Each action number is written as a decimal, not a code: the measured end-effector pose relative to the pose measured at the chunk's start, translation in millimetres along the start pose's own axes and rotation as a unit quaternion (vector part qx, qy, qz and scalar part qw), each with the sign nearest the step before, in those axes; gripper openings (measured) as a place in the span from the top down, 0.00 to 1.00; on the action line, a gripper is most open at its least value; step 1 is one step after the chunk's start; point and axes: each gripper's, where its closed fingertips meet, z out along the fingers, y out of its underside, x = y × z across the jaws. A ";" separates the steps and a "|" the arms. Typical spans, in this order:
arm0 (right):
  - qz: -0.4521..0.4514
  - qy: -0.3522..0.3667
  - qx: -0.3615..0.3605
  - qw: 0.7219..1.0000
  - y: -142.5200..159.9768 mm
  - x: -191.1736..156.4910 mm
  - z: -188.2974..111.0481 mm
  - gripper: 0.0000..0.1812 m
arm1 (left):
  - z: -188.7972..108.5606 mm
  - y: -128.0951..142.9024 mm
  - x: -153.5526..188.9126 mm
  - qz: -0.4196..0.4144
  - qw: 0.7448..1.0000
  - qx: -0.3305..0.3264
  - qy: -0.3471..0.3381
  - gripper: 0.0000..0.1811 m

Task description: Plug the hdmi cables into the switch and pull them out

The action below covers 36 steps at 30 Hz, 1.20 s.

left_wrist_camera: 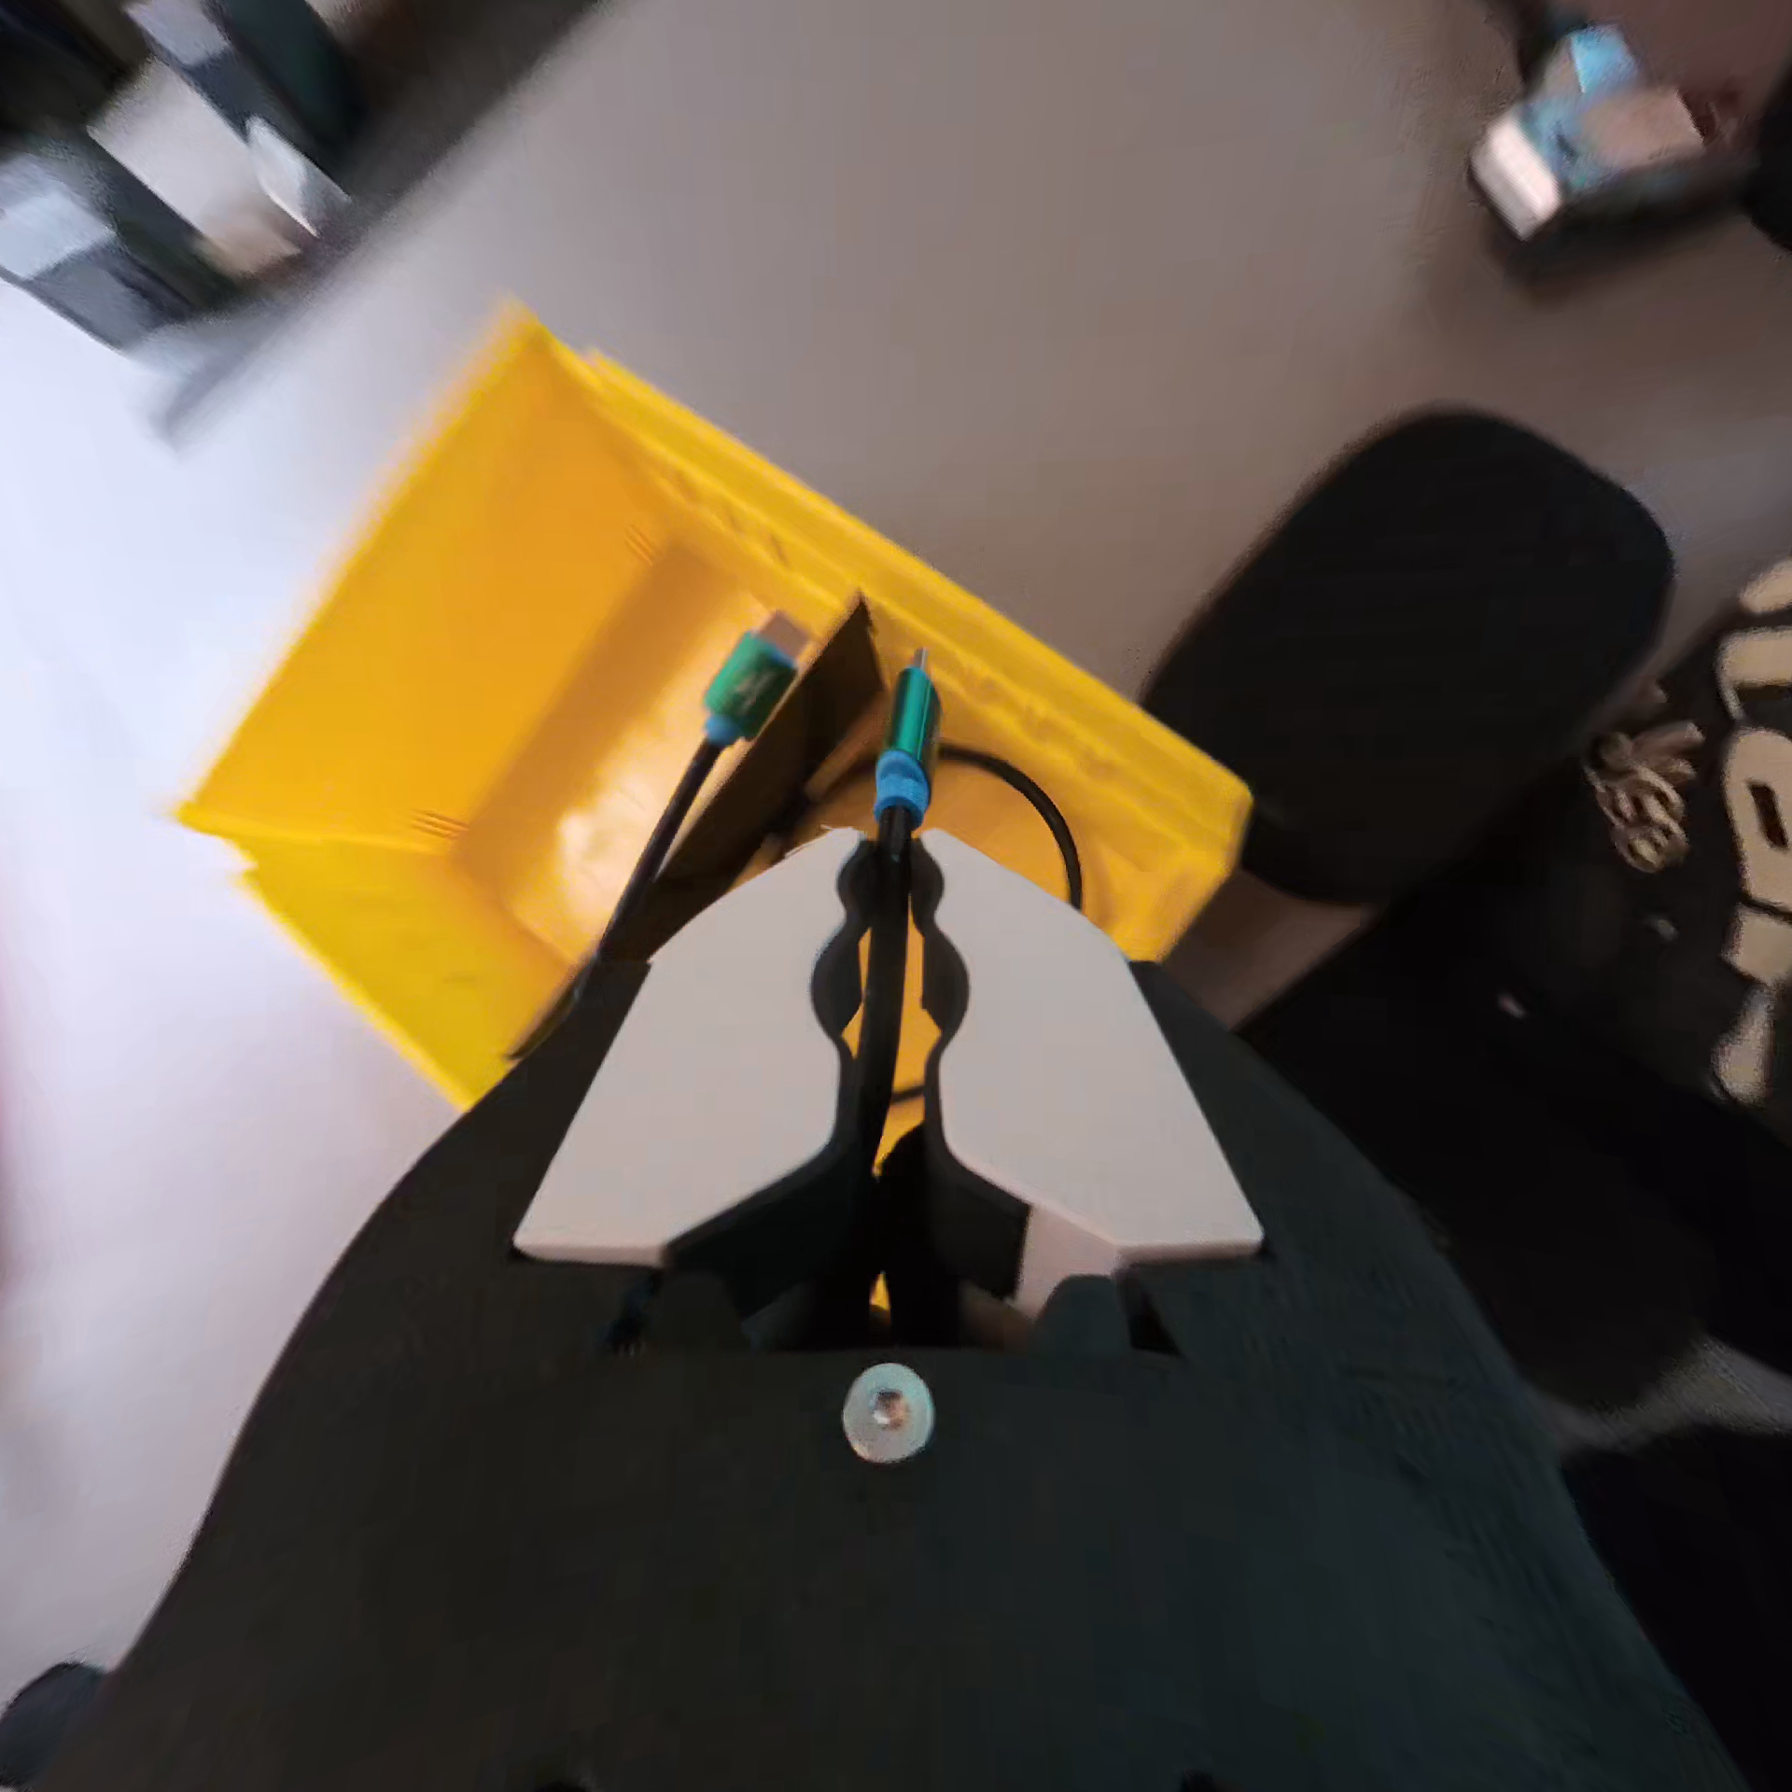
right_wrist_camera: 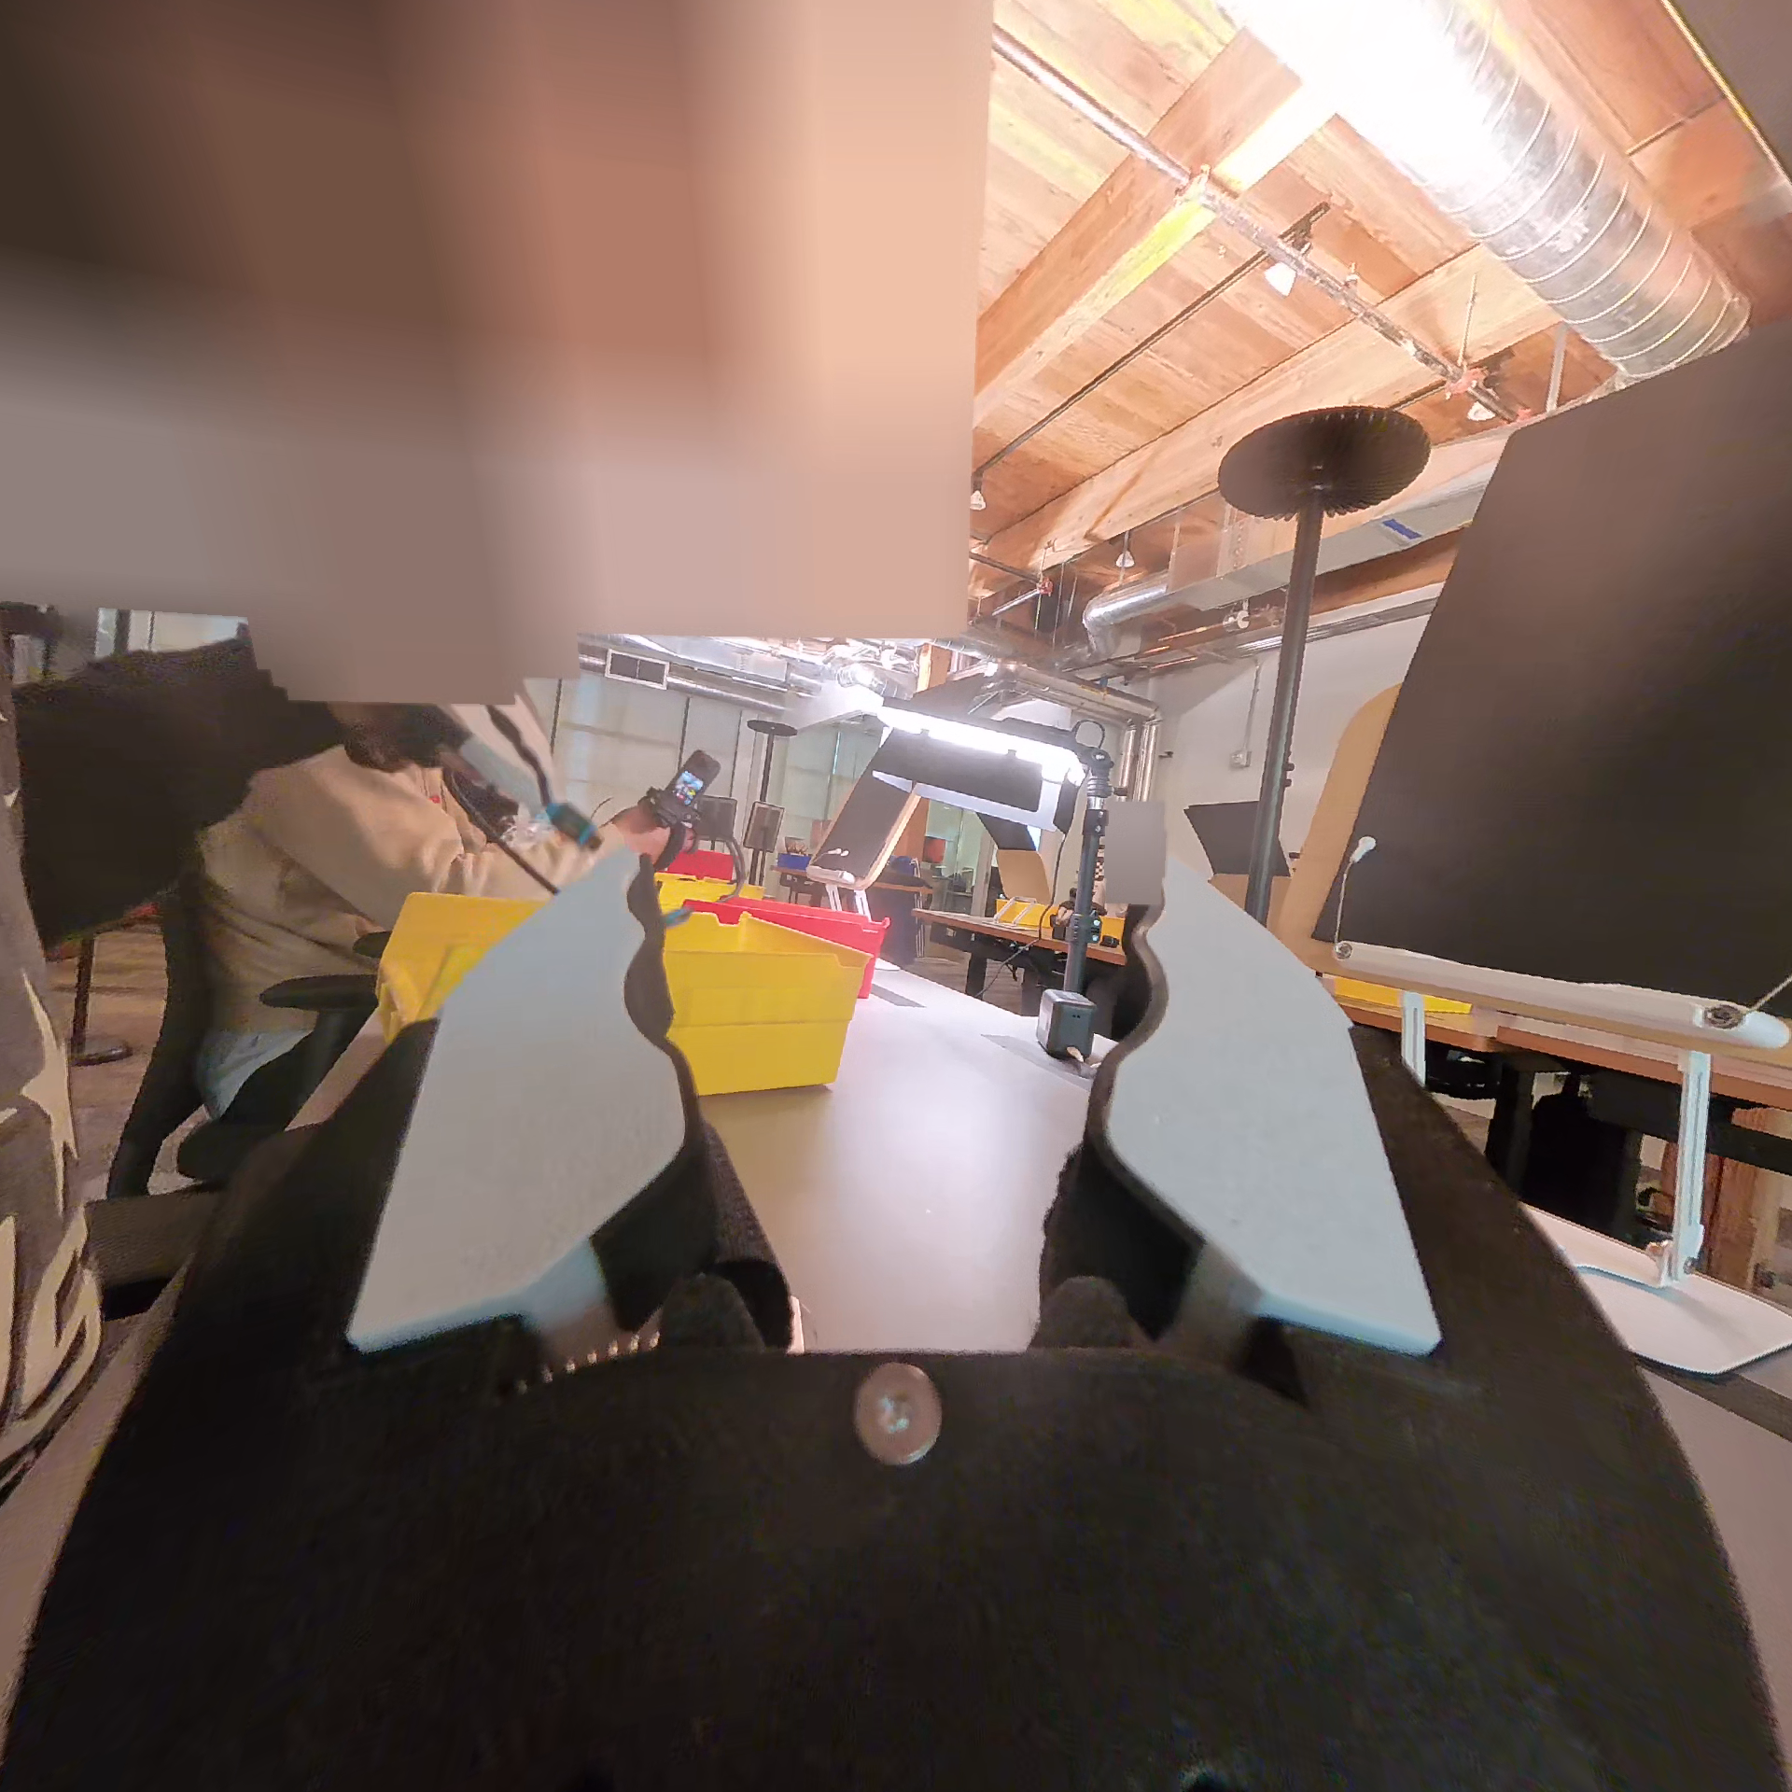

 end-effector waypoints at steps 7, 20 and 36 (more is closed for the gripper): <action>-0.007 -0.008 0.001 1.000 -1.8 -4.4 0.2 0.50 | -58.8 -84.7 1.8 0.028 0.943 0.277 -0.184 0.97; -0.023 -0.134 -0.162 0.977 39.9 -49.9 6.6 0.97 | 88.6 -159.8 147.4 0.055 0.882 0.468 0.009 0.97; 0.092 -0.166 -0.240 0.952 73.3 -68.3 29.4 0.83 | 142.5 -126.2 204.0 0.151 0.882 0.429 0.121 0.97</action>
